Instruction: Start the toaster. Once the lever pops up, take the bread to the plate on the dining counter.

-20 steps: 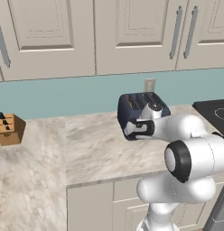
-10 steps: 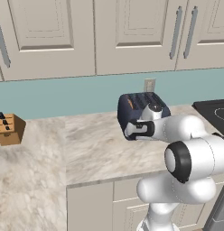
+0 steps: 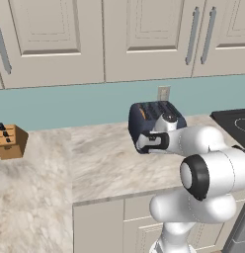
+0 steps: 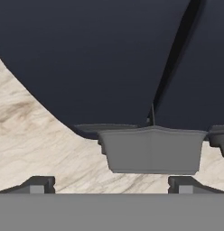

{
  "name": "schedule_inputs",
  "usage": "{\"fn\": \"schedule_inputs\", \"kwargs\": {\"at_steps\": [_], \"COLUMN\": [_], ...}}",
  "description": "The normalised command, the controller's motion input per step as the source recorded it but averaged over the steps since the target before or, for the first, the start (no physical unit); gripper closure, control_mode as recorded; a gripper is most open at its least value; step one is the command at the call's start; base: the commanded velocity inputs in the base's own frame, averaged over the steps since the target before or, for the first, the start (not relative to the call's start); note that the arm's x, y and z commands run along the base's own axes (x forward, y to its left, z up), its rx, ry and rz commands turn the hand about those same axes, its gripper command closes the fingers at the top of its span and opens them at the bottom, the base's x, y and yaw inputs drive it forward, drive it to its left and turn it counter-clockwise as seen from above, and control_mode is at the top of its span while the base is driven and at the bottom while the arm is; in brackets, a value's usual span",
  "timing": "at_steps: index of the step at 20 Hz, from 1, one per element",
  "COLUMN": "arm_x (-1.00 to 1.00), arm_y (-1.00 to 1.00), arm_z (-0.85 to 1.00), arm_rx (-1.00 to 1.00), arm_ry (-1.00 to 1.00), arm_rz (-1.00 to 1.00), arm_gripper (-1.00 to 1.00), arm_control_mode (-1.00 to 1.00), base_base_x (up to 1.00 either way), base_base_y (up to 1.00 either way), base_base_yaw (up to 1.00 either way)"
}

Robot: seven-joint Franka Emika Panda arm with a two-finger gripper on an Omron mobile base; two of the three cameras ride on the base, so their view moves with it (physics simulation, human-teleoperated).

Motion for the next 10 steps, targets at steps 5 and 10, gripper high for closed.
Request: {"fn": "schedule_inputs", "kwargs": {"at_steps": [5, 10], "arm_x": [0.0, 0.03], "arm_y": [0.0, 0.0], "arm_z": [0.0, -0.06], "arm_rx": [0.0, 0.0], "arm_ry": [0.0, 0.0], "arm_rz": [0.0, 0.0], "arm_gripper": [-1.0, -1.0], "arm_control_mode": [-1.0, -1.0], "base_base_x": [0.0, 0.0], "base_base_y": [0.0, 0.0], "base_base_yaw": [0.0, 0.0]}}
